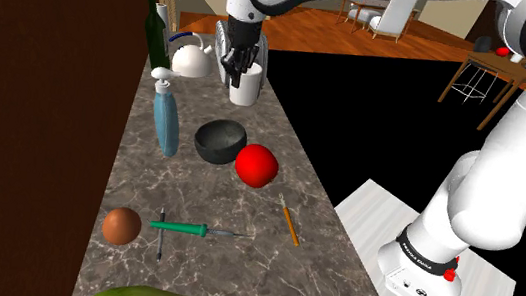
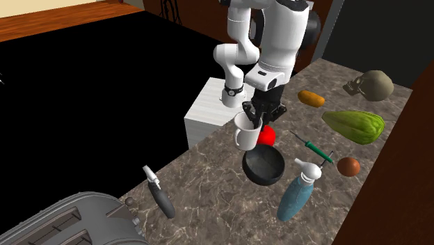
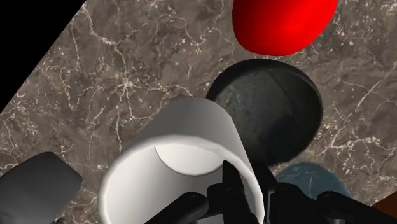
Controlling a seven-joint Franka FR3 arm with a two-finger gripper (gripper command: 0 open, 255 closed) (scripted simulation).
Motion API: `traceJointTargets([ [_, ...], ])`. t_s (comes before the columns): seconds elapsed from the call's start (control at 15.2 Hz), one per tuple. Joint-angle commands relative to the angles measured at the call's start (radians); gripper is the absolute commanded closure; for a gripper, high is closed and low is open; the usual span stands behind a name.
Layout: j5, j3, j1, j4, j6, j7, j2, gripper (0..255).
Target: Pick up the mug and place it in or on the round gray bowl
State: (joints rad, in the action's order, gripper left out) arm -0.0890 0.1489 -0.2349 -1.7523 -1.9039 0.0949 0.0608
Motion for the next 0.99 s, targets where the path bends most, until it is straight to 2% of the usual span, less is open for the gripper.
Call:
traceJointTargets([
  [0.0,-0.011,0.019,-0.023,0.061,0.026,0.044,0.040,255],
  [0.13,-0.029,0.041,-0.055,0.151,0.063,0.097,0.099,255],
  [0.92,-0.037,0.038,-0.053,0.005,-0.094,0.112,0.110,255],
])
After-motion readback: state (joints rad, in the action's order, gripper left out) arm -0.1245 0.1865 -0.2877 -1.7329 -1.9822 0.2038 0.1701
